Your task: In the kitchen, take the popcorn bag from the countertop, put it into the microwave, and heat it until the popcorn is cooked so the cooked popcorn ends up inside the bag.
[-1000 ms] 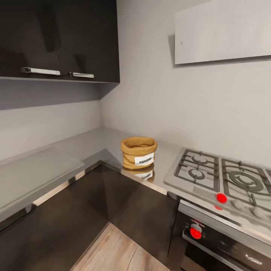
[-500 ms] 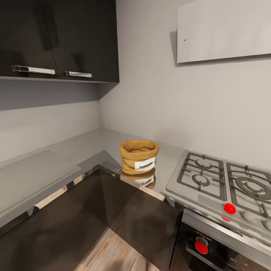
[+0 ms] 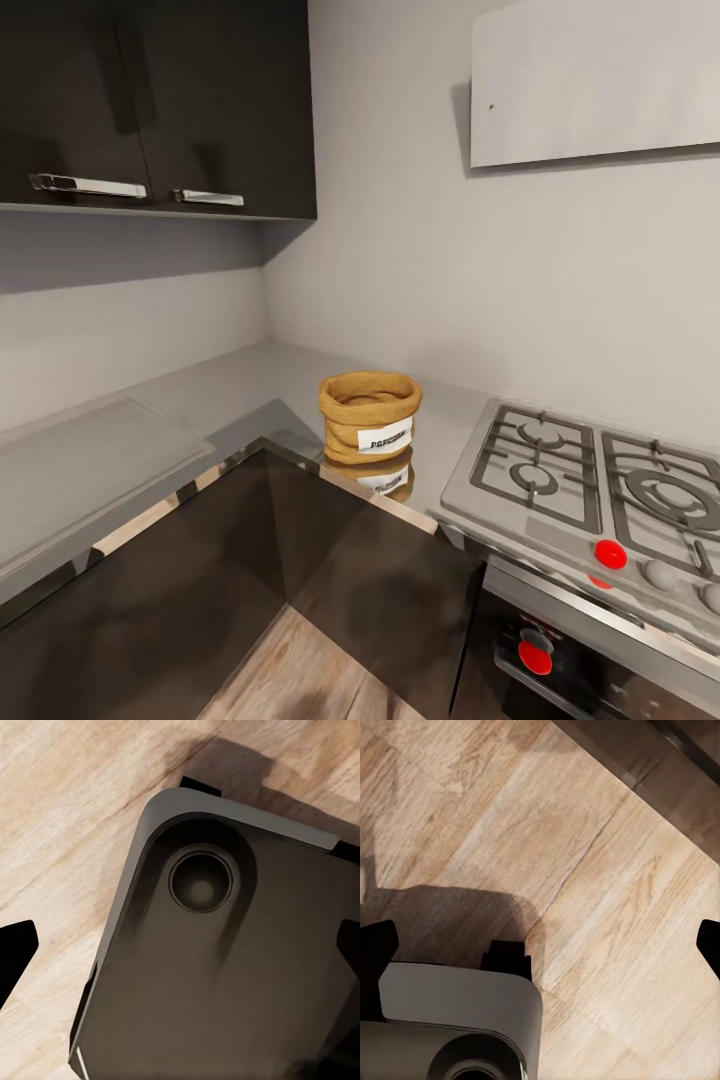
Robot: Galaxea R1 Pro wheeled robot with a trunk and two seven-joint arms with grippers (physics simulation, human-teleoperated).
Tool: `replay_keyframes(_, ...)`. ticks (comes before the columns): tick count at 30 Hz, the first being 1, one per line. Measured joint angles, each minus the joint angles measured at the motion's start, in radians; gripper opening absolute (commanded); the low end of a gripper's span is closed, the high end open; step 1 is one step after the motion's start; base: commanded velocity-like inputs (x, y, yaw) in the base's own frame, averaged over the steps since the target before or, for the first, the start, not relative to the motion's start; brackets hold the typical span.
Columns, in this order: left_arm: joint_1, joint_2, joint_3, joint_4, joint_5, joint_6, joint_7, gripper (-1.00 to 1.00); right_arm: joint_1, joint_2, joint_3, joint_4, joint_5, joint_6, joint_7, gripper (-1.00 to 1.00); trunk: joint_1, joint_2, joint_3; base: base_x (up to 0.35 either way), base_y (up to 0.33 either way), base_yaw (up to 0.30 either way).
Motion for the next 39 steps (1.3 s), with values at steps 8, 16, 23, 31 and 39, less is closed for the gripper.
replay_keyframes(8,0.0,0.001,0.0,-0.001,0.0,0.0,0.0,1.0,0.0,0.001,0.001,0.0,0.0,0.001,-0.001,1.0,-0.019,0.035,0.016,0.0,0.0,0.0)
replay_keyframes(16,0.0,0.003,0.0,-0.001,0.0,0.0,-0.001,1.0,0.0,0.003,0.001,0.0,0.0,0.0,-0.002,1.0,-0.05,0.091,0.041,0.0,0.0,0.0)
replay_keyframes(23,0.0,0.003,-0.001,-0.001,-0.001,0.0,-0.001,1.0,0.0,0.002,0.001,0.0,0.0,0.0,-0.002,1.0,-0.077,0.14,0.063,0.0,0.0,0.0)
replay_keyframes(31,0.0,0.003,0.0,-0.001,0.0,0.001,-0.001,1.0,0.0,0.003,0.001,0.0,0.0,0.0,-0.002,1.0,-0.107,0.196,0.088,0.0,0.0,0.0)
replay_keyframes(39,0.0,0.004,0.0,-0.001,0.0,0.001,-0.001,1.0,0.0,0.002,0.001,0.0,0.0,0.0,-0.002,1.0,-0.138,0.252,0.113,0.0,0.0,0.0)
